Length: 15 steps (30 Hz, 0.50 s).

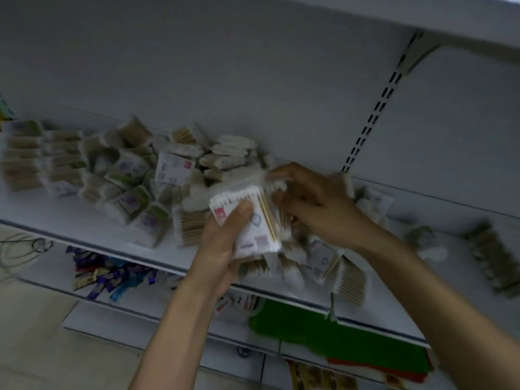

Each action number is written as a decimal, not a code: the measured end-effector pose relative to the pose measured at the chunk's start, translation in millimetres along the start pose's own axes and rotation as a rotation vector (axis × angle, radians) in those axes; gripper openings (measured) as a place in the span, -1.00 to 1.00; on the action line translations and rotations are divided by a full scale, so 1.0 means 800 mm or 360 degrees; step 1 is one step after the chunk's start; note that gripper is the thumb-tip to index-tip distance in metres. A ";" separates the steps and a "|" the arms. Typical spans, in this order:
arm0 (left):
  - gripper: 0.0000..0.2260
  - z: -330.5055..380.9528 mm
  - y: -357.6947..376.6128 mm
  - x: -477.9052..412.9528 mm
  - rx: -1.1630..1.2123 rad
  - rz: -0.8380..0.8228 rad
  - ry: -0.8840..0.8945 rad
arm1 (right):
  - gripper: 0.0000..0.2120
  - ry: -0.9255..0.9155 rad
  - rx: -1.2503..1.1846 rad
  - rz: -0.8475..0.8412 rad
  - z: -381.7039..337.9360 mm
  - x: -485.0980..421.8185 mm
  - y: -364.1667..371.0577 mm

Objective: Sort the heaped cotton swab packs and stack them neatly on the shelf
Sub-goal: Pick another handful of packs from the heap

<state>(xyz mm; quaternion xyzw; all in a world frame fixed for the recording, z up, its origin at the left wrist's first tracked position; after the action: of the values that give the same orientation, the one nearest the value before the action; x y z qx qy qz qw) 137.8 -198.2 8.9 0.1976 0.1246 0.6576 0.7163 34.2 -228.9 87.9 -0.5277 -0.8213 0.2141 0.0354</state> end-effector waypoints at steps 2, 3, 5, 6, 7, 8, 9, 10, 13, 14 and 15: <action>-0.61 -0.006 -0.001 -0.001 0.0029 -0.0043 -0.0075 | -0.83 -0.0007 0.0143 -0.0102 -0.004 -0.002 0.016; -0.55 -0.008 -0.002 0.000 0.0045 -0.0086 -0.0104 | -0.82 0.0042 0.0074 -0.0126 0.000 -0.003 0.018; -0.44 -0.009 -0.010 0.000 0.0120 -0.0130 -0.0120 | -0.78 0.0130 -0.0095 -0.0107 0.012 -0.001 0.011; -0.43 -0.008 -0.019 -0.001 0.0186 -0.0128 -0.0107 | -0.78 0.0078 0.0017 0.0011 0.012 0.002 -0.003; -0.42 -0.007 -0.030 -0.002 0.0252 -0.0104 -0.0098 | -0.79 -0.0031 0.0254 0.0164 0.009 0.009 -0.022; -0.41 -0.005 -0.042 -0.003 0.0306 -0.0072 -0.0087 | -0.79 -0.0129 0.0489 0.0297 0.006 0.018 -0.038; -0.40 -0.004 -0.054 -0.003 0.0342 -0.0041 -0.0082 | -0.78 -0.0165 0.0672 0.0363 0.011 0.028 -0.049; -0.39 -0.004 -0.065 -0.001 0.0360 -0.0025 -0.0073 | -0.75 -0.0119 0.0819 0.0320 0.026 0.036 -0.052; -0.38 -0.009 -0.074 0.007 0.0414 -0.0093 -0.0059 | -0.53 0.0116 0.1148 -0.0097 0.095 0.060 -0.026; -0.38 -0.015 -0.070 0.009 0.0445 -0.0130 -0.0064 | -0.46 0.0106 0.1202 -0.0210 0.109 0.066 -0.012; -0.38 -0.021 -0.065 0.010 0.0464 -0.0159 -0.0074 | -0.41 0.0067 0.1229 -0.0270 0.118 0.070 0.000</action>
<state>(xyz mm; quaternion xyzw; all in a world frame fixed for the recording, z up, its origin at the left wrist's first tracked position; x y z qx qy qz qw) 177.9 -191.0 -28.4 0.3082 0.2118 0.5914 0.7144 -17.4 -209.2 -7.0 -0.4102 -0.7201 0.4927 0.2656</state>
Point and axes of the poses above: each hand's wrist, its own x-axis away from the middle knuckle, its own y-axis out of the palm, z = x × y, the point moved 10 cm from there along -x, towards the middle knuckle, and after that the axes turned 13 degrees about -x, right-handed, at the moved point
